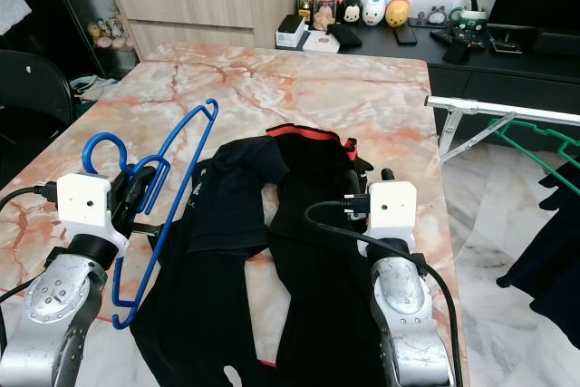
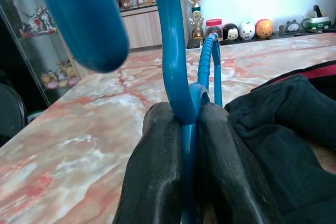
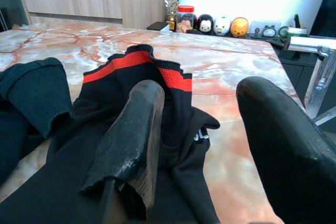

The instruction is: Hang hanger

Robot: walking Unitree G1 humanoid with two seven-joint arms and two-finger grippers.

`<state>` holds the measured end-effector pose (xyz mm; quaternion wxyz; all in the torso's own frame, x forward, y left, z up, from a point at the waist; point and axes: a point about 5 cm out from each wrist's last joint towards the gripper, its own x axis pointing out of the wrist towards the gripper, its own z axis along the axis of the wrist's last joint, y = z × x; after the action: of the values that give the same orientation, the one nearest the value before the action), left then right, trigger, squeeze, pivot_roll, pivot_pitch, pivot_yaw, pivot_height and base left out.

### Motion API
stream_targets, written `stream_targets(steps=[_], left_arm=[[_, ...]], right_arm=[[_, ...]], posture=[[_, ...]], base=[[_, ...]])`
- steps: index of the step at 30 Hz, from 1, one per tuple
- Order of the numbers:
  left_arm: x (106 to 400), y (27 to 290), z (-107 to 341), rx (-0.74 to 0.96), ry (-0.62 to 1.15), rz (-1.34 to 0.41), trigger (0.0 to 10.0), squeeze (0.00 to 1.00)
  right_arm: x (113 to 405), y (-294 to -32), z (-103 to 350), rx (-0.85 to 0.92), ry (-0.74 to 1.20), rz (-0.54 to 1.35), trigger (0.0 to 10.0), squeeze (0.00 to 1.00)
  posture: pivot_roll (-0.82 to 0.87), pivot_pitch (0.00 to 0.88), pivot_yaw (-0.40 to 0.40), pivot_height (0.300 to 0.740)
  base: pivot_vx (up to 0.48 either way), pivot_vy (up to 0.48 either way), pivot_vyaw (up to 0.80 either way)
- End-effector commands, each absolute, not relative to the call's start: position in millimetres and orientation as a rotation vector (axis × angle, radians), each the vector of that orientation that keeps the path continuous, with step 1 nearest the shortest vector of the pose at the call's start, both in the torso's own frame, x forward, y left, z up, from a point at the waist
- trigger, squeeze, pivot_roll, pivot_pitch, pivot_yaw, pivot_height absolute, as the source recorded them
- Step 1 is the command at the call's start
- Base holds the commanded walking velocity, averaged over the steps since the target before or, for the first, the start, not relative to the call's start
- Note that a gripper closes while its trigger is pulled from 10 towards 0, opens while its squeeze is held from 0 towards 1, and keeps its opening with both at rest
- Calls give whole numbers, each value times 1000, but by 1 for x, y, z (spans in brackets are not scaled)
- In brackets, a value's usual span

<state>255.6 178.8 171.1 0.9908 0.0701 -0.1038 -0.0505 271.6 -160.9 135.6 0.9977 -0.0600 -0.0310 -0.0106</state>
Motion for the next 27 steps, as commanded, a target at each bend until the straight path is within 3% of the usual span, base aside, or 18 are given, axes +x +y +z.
stream_targets(steps=[1, 27], left_arm=[[254, 182, 175, 160, -213, -88, 10000, 0], [256, 183, 172, 166, -208, -88, 10000, 0]], right_arm=[[271, -161, 140, -127, -73, -26, 10000, 0], [275, -166, 142, -131, -82, -50, 10000, 0]], posture=[[50, 57, 28, 740], [45, 57, 31, 740]], base=[[-251, 0, 0], [-294, 0, 0]])
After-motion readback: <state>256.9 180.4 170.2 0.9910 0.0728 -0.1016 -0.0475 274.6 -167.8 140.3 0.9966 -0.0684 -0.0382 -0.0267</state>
